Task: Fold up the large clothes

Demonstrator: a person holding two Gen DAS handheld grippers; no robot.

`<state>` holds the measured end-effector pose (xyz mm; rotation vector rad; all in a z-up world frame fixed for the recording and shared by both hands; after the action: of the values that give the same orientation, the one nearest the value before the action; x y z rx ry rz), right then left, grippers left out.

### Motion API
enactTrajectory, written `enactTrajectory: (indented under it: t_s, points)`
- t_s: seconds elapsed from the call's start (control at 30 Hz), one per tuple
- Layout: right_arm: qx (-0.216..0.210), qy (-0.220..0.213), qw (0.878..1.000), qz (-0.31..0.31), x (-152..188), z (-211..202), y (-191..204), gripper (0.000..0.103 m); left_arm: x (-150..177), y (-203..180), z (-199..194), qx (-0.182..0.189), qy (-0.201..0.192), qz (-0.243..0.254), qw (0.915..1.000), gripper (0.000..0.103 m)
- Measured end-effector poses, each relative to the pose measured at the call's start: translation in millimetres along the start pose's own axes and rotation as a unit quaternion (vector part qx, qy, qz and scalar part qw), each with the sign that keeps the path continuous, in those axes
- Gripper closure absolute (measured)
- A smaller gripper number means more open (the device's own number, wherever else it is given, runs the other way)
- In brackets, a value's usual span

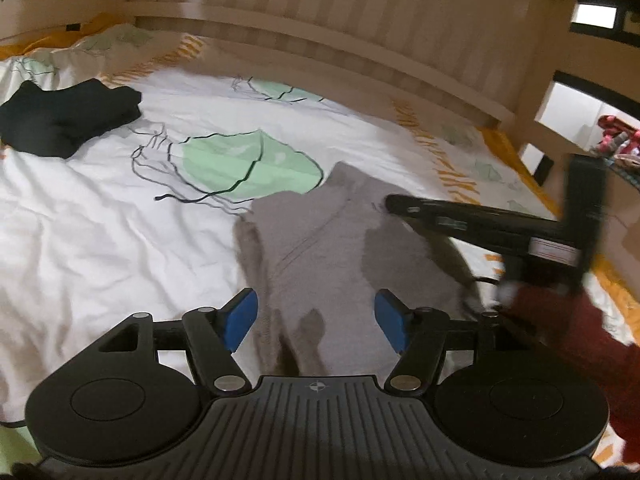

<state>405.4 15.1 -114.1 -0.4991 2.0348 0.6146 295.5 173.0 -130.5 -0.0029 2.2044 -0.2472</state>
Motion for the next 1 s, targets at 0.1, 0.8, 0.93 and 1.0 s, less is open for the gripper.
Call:
enactTrajectory:
  t_s: [0.1,0.8,0.93,1.0]
  points:
    - [-0.012,-0.002,1.0,-0.016,11.8,-16.6,12.6,0.084,7.0,4.1,7.0,-0.002,0.015,-0.015,0.9998,0.039]
    - [-0.073,0.071,0.973,0.209,31.0,-28.0,-93.7,0.004,39.7,17.8,56.4,0.065,0.127,-0.097,0.9851,0.024]
    - [-0.129,0.118,0.949,0.261,55.6,-7.4,-96.3,0.004,37.9,13.9,70.2,0.102,0.129,-0.114,0.9798,0.007]
    - [-0.158,0.127,0.94,0.276,62.7,1.6,-91.4,0.002,35.5,11.7,76.0,0.129,0.131,-0.123,0.9752,0.001]
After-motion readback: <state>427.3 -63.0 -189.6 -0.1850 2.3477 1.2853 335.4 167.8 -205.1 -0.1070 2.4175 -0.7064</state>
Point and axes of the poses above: each gripper's, at about its wrist camera, not at the fingertips, and z roughly the way its jaws point, y to its left, x to its underside, the point moved 9 cm from there along z, roughly the way its jaws point, and after that the axes turned 7 degrees about z, right-handed, at the moved point
